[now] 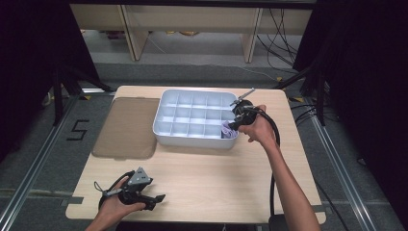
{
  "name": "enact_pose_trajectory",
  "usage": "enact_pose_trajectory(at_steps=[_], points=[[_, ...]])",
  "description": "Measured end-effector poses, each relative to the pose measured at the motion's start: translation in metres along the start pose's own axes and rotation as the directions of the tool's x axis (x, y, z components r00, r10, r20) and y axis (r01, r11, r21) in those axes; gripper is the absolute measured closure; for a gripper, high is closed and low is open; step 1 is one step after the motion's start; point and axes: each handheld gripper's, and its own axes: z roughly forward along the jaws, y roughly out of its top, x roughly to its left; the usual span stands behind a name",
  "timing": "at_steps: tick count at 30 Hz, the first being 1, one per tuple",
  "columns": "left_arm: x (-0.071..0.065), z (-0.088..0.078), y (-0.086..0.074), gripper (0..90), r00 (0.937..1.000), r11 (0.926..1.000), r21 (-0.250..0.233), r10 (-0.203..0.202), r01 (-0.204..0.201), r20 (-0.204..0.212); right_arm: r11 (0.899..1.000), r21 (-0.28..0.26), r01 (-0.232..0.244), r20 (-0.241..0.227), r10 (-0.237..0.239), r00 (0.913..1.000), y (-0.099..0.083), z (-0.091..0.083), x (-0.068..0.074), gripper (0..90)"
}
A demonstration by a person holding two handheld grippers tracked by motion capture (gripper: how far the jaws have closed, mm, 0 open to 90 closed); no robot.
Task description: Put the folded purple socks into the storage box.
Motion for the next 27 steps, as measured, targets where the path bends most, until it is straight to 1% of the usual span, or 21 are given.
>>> enact_pose_trajectory(at_steps=[2, 3, 4, 5, 7, 8, 9, 10, 11, 13, 14, 15, 16, 18, 20, 22, 23, 24, 25, 26, 27], points=[[0.000, 0.000, 0.000, 22.2, 1.0000, 1.0000, 0.000, -0.002, 0.002, 0.001, 1.000, -0.002, -0.007, -0.003, 0.007, 1.0000, -0.001, -0.002, 0.002, 62.6], [0.000, 0.000, 0.000, 22.2, 1.0000, 1.0000, 0.000, 0.006, -0.006, 0.003, 1.000, -0.001, -0.017, -0.006, 0.017, 0.9998, -0.002, -0.004, 0.002, 62.5], [-0.001, 0.001, 0.000, 22.2, 0.9999, 0.9999, -0.002, -0.013, 0.013, 0.004, 1.000, -0.007, -0.027, -0.015, 0.027, 0.9995, -0.002, -0.005, 0.003, 62.5], [-0.001, 0.001, 0.000, 22.2, 1.0000, 1.0000, 0.001, -0.007, 0.007, 0.002, 1.000, -0.015, -0.024, -0.016, 0.023, 0.9996, -0.003, -0.006, 0.003, 62.4], [-0.001, 0.000, 0.000, 22.2, 0.9999, 1.0000, -0.005, 0.001, -0.001, 0.012, 1.000, -0.021, -0.021, -0.014, 0.021, 0.9997, -0.004, -0.008, 0.004, 61.8], [-0.002, 0.001, 0.000, 22.2, 0.9997, 0.9998, -0.007, -0.018, 0.018, 0.014, 1.000, -0.025, -0.017, -0.018, 0.017, 0.9997, -0.004, -0.009, 0.004, 61.4], [-0.002, 0.001, 0.000, 22.2, 0.9996, 0.9996, -0.012, -0.026, 0.026, 0.014, 0.999, -0.027, -0.024, -0.022, 0.023, 0.9995, -0.005, -0.010, 0.005, 61.1], [-0.002, 0.001, 0.000, 22.2, 0.9996, 0.9996, -0.010, -0.025, 0.025, 0.013, 0.999, -0.037, -0.007, -0.025, 0.006, 0.9997, -0.006, -0.010, 0.004, 60.7], [0.000, 0.000, 0.000, 22.2, 0.9999, 1.0000, -0.002, 0.002, -0.002, 0.011, 0.999, -0.034, -0.017, -0.021, 0.017, 0.9996, -0.006, -0.011, 0.006, 60.6], [-0.002, 0.001, 0.000, 22.3, 0.9998, 0.9998, -0.015, -0.012, 0.012, 0.013, 0.999, -0.038, -0.011, -0.026, 0.010, 0.9996, -0.007, -0.011, 0.006, 59.6], [-0.002, 0.001, 0.000, 22.2, 0.9999, 0.9998, -0.015, -0.011, 0.011, 0.012, 0.999, -0.043, -0.020, -0.029, 0.019, 0.9994, -0.008, -0.012, 0.007, 58.2], [-0.002, 0.001, 0.000, 22.2, 0.9995, 0.9995, -0.014, -0.029, 0.029, 0.015, 0.999, -0.045, -0.024, -0.032, 0.023, 0.9992, -0.009, -0.012, 0.008, 57.3], [-0.002, 0.001, 0.000, 22.2, 0.9996, 0.9996, -0.012, -0.026, 0.026, 0.014, 0.998, -0.060, -0.018, -0.037, 0.016, 0.9992, -0.010, -0.011, 0.009, 56.6], [-0.002, 0.001, 0.000, 22.2, 0.9995, 0.9996, -0.013, -0.027, 0.027, 0.015, 0.998, -0.064, -0.004, -0.043, 0.002, 0.9991, -0.010, -0.012, 0.009, 55.6], [-0.003, 0.001, 0.000, 22.2, 0.9995, 0.9995, -0.014, -0.027, 0.028, 0.015, 0.997, -0.072, -0.018, -0.038, 0.015, 0.9992, -0.011, -0.012, 0.012, 53.4], [-0.002, 0.001, 0.000, 22.3, 0.9996, 0.9996, -0.013, -0.026, 0.027, 0.014, 0.996, -0.081, -0.024, -0.045, 0.020, 0.9988, -0.012, -0.013, 0.014, 51.8], [-0.002, 0.001, 0.000, 22.3, 0.9997, 0.9997, -0.010, -0.022, 0.023, 0.014, 0.996, -0.091, -0.019, -0.045, 0.015, 0.9989, -0.012, -0.013, 0.014, 51.4], [-0.002, 0.001, 0.000, 22.3, 0.9997, 0.9997, -0.009, -0.021, 0.021, 0.014, 0.995, -0.092, -0.026, -0.060, 0.020, 0.9980, -0.012, -0.013, 0.016, 50.9], [-0.002, 0.001, 0.000, 22.2, 0.9996, 0.9996, -0.013, -0.026, 0.026, 0.012, 0.995, -0.092, -0.024, -0.056, 0.019, 0.9983, -0.012, -0.014, 0.017, 50.5], [-0.002, 0.001, 0.000, 22.3, 0.9999, 0.9998, -0.015, -0.013, 0.013, 0.011, 0.995, -0.097, -0.016, -0.057, 0.010, 0.9983, -0.013, -0.014, 0.018, 49.6], [-0.001, 0.000, 0.000, 22.2, 0.9999, 0.9999, -0.010, -0.003, 0.003, 0.010, 0.995, -0.099, -0.019, -0.059, 0.014, 0.9982, -0.013, -0.014, 0.019, 49.1]])
